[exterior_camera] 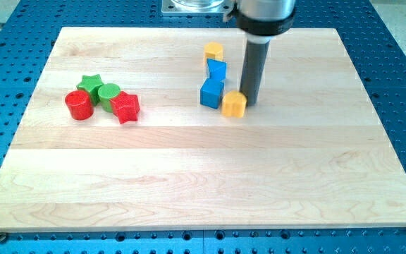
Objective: Touch the heart with your hand
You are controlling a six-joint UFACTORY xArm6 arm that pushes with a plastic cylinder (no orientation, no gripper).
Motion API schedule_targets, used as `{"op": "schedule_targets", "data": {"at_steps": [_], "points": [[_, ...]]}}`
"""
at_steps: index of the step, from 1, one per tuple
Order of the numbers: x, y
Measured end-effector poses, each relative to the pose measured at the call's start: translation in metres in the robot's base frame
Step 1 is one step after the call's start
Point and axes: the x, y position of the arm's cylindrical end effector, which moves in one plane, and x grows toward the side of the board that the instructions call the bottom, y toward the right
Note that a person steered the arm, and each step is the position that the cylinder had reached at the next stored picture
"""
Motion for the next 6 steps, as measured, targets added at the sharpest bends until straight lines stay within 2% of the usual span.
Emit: {"op": "schedule_targets", "data": {"at_steps": [3, 4, 5, 6], "points": [[0.044, -0.020], [0.087, 0.011], [0.096, -0.047], [0.085, -0.050]]}}
